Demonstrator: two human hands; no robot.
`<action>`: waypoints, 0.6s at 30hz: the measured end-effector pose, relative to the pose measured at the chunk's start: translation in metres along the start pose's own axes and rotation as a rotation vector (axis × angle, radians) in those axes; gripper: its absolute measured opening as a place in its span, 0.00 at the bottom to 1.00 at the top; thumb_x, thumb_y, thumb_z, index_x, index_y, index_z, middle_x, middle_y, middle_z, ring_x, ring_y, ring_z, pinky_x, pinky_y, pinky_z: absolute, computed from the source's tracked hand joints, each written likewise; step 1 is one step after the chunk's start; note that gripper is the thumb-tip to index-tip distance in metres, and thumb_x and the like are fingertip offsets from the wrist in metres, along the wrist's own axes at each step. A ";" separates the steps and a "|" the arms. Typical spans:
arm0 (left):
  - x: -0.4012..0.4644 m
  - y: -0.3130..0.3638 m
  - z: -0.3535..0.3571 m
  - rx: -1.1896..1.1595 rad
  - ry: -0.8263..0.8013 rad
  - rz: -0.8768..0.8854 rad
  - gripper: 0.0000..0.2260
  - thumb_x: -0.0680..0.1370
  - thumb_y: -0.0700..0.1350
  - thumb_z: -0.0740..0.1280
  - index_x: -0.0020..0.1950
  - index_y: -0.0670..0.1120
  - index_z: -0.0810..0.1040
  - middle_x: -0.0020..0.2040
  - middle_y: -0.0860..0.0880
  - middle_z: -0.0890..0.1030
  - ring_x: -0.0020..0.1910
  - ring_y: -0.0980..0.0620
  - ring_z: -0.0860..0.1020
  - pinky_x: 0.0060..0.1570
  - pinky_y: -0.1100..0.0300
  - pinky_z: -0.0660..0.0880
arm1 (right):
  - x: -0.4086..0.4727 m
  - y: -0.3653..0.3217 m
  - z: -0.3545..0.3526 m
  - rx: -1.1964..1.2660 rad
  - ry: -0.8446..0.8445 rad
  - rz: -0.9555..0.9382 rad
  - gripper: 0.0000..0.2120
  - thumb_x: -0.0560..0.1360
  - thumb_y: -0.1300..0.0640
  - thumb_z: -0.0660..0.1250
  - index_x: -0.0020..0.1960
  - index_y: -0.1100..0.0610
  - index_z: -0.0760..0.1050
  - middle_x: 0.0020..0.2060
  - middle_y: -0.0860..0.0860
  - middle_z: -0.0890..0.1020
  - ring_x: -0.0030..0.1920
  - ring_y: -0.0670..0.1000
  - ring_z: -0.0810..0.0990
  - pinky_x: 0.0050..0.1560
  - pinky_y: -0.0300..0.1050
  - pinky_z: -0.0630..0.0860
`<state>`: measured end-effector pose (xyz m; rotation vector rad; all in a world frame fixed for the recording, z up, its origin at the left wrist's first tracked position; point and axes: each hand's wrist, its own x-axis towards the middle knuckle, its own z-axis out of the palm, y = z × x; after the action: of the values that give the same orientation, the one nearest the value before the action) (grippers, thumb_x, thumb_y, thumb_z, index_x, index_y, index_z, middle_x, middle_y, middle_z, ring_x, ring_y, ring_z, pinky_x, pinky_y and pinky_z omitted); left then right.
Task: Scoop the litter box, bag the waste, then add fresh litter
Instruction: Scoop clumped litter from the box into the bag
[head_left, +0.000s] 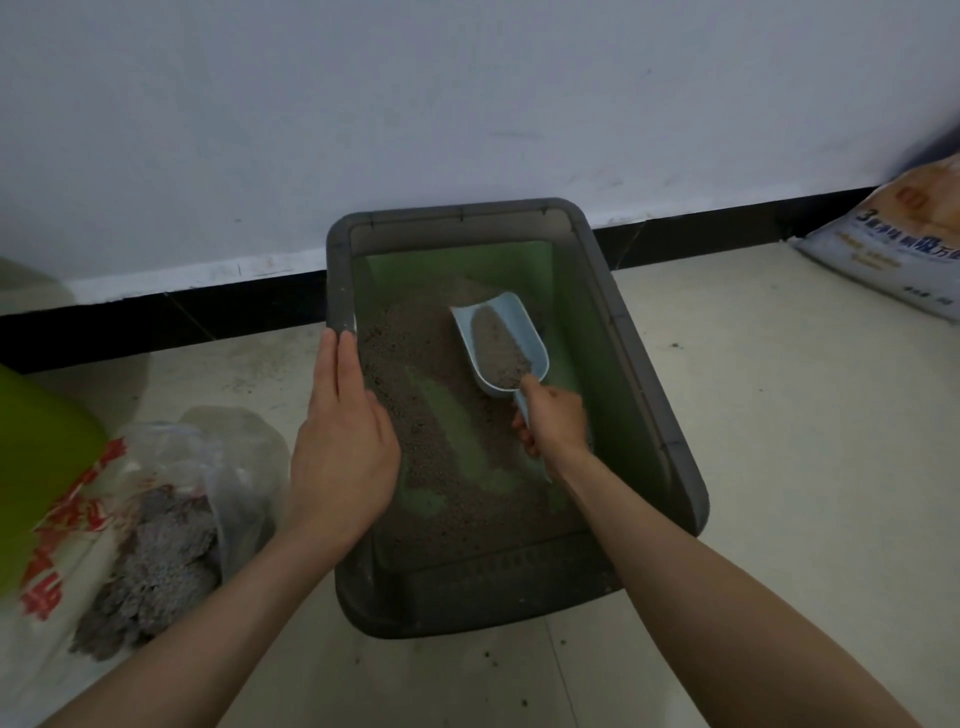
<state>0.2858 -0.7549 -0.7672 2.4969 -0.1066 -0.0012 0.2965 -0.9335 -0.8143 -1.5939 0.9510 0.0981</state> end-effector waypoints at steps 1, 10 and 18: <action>0.000 0.000 0.000 0.002 0.000 0.000 0.24 0.81 0.44 0.50 0.76 0.46 0.46 0.77 0.52 0.45 0.71 0.47 0.62 0.58 0.53 0.68 | -0.001 -0.002 0.001 -0.025 -0.012 0.006 0.17 0.78 0.52 0.60 0.33 0.59 0.72 0.27 0.54 0.74 0.25 0.49 0.69 0.26 0.40 0.64; 0.001 0.000 0.000 -0.012 0.006 -0.016 0.25 0.81 0.43 0.50 0.76 0.46 0.45 0.77 0.51 0.44 0.73 0.49 0.57 0.64 0.53 0.66 | 0.011 -0.063 -0.004 -0.188 -0.109 0.021 0.13 0.79 0.58 0.57 0.58 0.65 0.72 0.29 0.56 0.74 0.27 0.50 0.71 0.25 0.42 0.67; 0.001 -0.001 0.001 -0.025 0.038 -0.019 0.26 0.81 0.42 0.52 0.76 0.46 0.45 0.77 0.50 0.44 0.68 0.48 0.66 0.58 0.51 0.73 | 0.020 -0.106 -0.009 -0.283 -0.176 -0.021 0.16 0.79 0.63 0.53 0.63 0.69 0.68 0.30 0.56 0.72 0.27 0.49 0.68 0.23 0.39 0.64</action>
<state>0.2869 -0.7550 -0.7686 2.4714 -0.0667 0.0369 0.3706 -0.9570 -0.7392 -1.8203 0.8090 0.3661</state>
